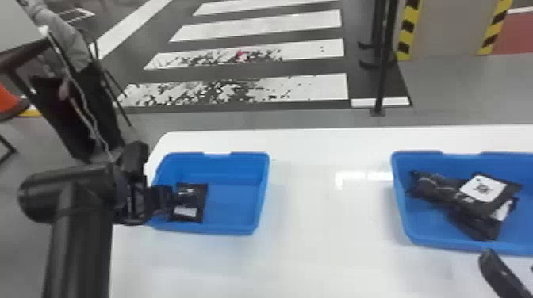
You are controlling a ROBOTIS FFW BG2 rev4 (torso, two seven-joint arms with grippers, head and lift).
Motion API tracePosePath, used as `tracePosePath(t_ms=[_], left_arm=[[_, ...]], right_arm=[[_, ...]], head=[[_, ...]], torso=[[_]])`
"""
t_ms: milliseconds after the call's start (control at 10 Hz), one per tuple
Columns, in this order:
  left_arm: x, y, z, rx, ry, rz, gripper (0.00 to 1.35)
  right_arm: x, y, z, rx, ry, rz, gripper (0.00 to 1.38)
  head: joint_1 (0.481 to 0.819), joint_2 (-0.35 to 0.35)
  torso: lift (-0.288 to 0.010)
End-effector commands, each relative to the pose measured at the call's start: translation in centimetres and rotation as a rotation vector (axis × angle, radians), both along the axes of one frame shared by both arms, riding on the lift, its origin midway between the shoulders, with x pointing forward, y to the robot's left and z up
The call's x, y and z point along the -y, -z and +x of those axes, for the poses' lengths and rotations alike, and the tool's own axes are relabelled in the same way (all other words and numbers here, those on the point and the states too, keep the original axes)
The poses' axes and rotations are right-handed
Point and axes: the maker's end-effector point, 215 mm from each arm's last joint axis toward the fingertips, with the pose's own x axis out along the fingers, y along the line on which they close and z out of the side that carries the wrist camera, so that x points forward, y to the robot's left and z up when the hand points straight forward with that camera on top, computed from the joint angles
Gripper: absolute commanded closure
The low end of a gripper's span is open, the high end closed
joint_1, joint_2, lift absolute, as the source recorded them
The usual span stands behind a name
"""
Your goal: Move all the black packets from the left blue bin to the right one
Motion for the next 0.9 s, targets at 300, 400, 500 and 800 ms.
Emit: tracePosePath(t_ms=[300, 400, 500, 800], left_arm=[[2.6, -4.4, 1.5, 0.180, 0.121, -0.046, 1.21], [4.6, -5.4, 0.7, 0.229, 0.155, -0.095, 1.21], [6.8, -6.9, -0.7, 0.284, 0.198, -0.131, 1.21], [17.5, -12.6, -1.9, 0.438, 0.409, -0.250, 1.21]], right_arm=[[-0.2, -0.5, 0.1, 0.011, -0.002, 0.014, 0.12], [-0.4, -1.0, 0.4, 0.022, -0.008, 0.021, 0.12], [-0.8, -1.9, 0.6, 0.038, -0.024, 0.031, 0.11], [-3.1, -6.3, 1.6, 0.099, -0.086, 0.042, 0.11]], head=[[0.695, 0.211], [0.695, 0.205], [0.695, 0.187], [0.695, 0.115]], torso=[[-0.139], [-0.139], [-0.139], [-0.139]])
